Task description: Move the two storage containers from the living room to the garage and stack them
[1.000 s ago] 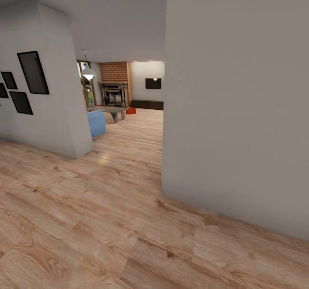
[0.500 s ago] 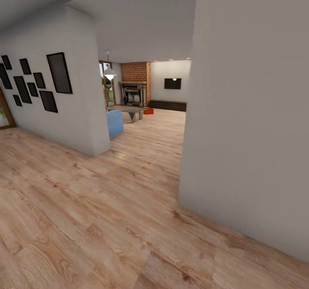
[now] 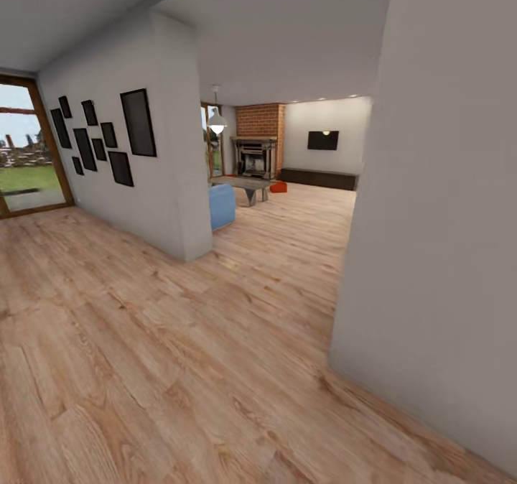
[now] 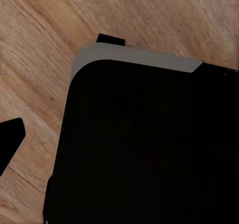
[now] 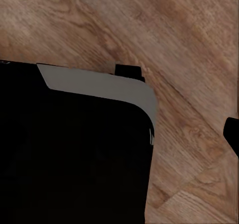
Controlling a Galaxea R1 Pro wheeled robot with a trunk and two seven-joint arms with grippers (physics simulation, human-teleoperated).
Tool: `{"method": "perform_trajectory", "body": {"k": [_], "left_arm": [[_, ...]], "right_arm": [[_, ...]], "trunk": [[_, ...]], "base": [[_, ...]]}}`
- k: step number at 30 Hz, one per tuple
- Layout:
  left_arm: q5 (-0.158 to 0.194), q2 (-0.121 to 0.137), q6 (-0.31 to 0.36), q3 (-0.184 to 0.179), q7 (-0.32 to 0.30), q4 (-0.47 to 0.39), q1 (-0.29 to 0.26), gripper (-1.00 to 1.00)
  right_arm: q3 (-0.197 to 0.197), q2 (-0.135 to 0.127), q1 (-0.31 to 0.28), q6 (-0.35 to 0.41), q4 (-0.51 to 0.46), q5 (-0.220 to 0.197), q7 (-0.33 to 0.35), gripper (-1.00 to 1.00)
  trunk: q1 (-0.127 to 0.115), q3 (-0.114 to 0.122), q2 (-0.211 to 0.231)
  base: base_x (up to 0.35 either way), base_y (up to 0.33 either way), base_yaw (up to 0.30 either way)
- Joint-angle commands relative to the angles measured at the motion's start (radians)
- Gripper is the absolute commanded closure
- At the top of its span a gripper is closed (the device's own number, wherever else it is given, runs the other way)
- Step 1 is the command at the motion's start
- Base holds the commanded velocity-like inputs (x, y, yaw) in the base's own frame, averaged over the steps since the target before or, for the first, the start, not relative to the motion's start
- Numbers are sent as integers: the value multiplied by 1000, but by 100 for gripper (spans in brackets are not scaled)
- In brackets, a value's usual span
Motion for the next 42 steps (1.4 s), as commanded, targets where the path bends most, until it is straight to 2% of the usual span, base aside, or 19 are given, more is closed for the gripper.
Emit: {"method": "perform_trajectory", "body": {"k": [1,35,42], "left_arm": [[2,0,-2,5,1,0,0,-100],[2,1,-3,5,1,-2,0,-100],[2,1,-3,5,1,-1,0,-100]], "right_arm": [[8,0,-1,-6,3,-10,2,-100],[4,3,-2,-8,3,-9,2,-100],[-1,0,-2,-11,3,-15,3,-100]], "trunk": [[1,-1,0],[1,-1,0],[1,-1,0]], "base": [[323,0,268],[323,0,268],[323,0,101]]}}
